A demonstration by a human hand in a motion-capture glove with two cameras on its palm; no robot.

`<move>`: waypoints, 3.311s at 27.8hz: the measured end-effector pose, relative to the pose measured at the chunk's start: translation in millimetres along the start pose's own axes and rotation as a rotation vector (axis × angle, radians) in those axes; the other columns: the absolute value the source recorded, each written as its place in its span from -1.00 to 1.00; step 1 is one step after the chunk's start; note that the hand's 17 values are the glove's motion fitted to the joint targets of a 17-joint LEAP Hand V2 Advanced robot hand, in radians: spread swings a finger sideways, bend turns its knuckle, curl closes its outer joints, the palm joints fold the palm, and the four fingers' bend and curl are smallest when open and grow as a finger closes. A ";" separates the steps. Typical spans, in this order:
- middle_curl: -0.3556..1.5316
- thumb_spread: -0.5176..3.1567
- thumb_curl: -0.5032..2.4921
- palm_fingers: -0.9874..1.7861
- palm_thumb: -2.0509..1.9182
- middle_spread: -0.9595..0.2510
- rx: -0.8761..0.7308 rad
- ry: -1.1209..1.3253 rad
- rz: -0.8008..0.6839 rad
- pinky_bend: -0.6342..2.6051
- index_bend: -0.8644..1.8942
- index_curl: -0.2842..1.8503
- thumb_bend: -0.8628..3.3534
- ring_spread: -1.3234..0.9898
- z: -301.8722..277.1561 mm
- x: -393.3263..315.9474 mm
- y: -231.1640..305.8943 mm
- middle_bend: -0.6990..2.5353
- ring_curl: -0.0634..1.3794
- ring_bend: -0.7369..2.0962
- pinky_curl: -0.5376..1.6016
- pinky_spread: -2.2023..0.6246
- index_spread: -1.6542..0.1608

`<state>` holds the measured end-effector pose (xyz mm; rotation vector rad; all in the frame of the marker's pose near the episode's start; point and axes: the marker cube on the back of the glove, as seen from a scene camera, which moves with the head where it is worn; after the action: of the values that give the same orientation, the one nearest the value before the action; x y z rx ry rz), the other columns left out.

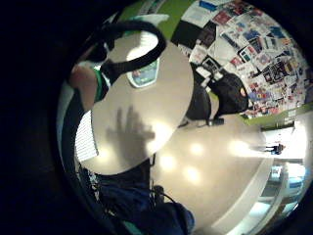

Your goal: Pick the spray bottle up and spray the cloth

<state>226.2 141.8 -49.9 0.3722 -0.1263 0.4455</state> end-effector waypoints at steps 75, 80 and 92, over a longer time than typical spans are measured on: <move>-0.08 -0.16 -0.31 0.65 0.53 0.32 0.576 -0.385 0.068 -0.29 -0.25 -0.38 -0.60 -0.05 44.0 14.1 -142.1 -0.21 -0.26 0.01 -0.11 0.37 0.51; -0.07 -0.15 -0.31 0.64 0.52 0.32 0.534 -0.153 0.042 -0.28 -0.25 -0.37 -0.60 -0.04 55.1 -13.7 -154.8 -0.20 -0.25 0.02 -0.11 0.37 0.51; -0.05 -0.14 -0.31 0.65 0.52 0.32 0.451 0.386 -0.178 -0.27 -0.25 -0.34 -0.60 -0.03 80.4 -51.5 -157.1 -0.20 -0.24 0.03 -0.10 0.36 0.52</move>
<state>246.5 -40.4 -36.7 0.7253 0.3871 0.3600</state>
